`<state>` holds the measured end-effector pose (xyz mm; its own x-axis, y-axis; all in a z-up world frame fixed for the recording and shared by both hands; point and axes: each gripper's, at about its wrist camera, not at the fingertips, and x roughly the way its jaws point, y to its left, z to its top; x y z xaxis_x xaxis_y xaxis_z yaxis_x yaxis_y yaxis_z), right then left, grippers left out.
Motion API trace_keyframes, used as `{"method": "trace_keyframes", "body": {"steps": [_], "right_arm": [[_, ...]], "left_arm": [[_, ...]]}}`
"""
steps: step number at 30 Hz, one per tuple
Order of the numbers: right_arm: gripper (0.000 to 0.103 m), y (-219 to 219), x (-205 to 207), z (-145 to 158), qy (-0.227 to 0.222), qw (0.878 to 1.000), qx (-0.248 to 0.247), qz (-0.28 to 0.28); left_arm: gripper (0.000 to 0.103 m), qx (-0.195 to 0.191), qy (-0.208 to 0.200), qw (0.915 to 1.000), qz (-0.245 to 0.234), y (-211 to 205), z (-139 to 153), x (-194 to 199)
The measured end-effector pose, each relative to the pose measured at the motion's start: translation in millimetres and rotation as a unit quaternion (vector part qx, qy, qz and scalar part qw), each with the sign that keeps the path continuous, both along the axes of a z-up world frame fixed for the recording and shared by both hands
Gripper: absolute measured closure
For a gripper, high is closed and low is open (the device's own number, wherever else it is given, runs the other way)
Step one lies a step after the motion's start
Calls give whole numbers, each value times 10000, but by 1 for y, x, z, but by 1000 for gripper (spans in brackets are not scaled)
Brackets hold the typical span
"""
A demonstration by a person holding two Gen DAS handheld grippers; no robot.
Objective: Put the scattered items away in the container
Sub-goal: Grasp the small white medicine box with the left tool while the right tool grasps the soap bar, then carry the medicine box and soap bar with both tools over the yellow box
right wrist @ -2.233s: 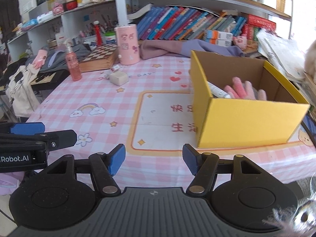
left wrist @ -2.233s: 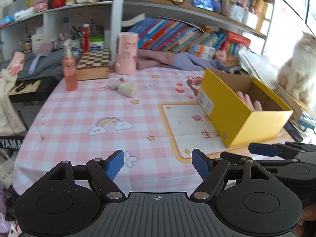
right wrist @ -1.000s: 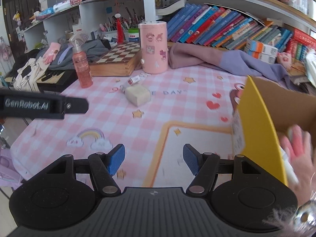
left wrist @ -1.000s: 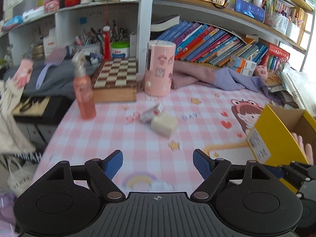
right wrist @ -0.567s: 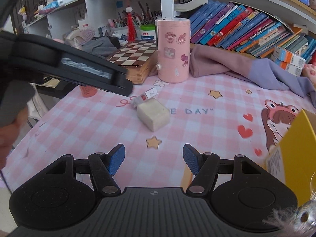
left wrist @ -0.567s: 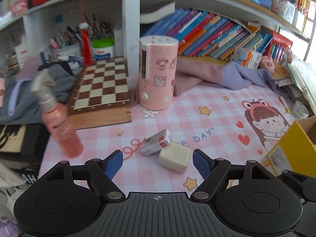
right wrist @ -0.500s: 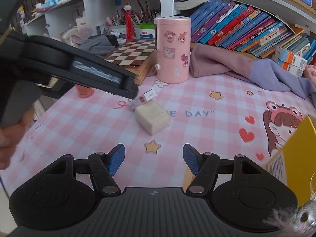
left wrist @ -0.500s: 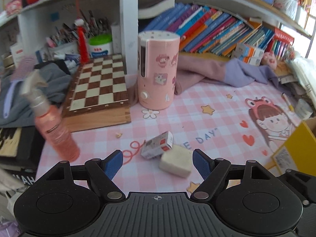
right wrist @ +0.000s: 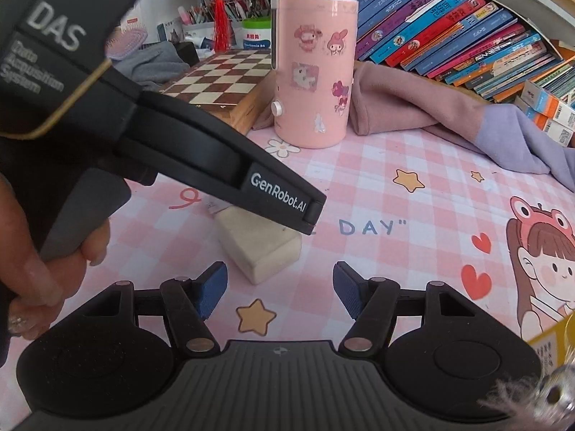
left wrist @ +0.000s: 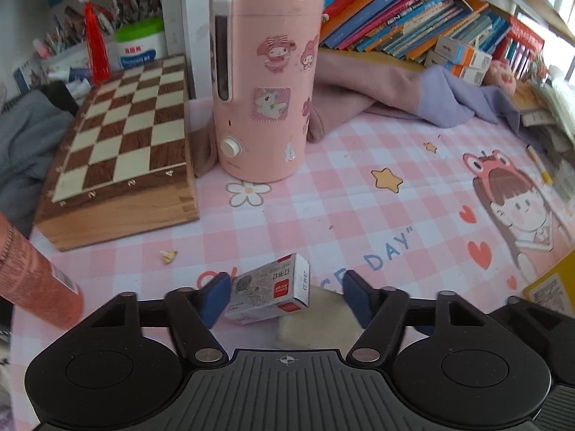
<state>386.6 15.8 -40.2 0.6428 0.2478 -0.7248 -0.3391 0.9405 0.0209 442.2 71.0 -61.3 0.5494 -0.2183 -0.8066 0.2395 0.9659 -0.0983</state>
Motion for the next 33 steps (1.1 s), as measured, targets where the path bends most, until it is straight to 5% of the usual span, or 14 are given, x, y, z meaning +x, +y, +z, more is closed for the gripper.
{"method": "trace_keyframes", "body": {"steps": [10,16,24,28,33], "right_arm": [[36,13,20,-11,36,9995,-44,316],[38,17,28,-16,-26,9990,-94,434],[62,13,23,-11,27,9991,-83,418],[65,0,14,-2,-44,9998,-56,176],[65,-18,2,10,-124,9999,53,-52]], "left_arm": [[71,-446,181,9983,324,23,7,1],[72,-427,168,9975,545,38,8,-8],[77,-174,-47,9984,540,28,9,-10],[90,-160,-175,9973,692,34,18,-18],[90,-325,-162,9980,526,36,26,-41]]}}
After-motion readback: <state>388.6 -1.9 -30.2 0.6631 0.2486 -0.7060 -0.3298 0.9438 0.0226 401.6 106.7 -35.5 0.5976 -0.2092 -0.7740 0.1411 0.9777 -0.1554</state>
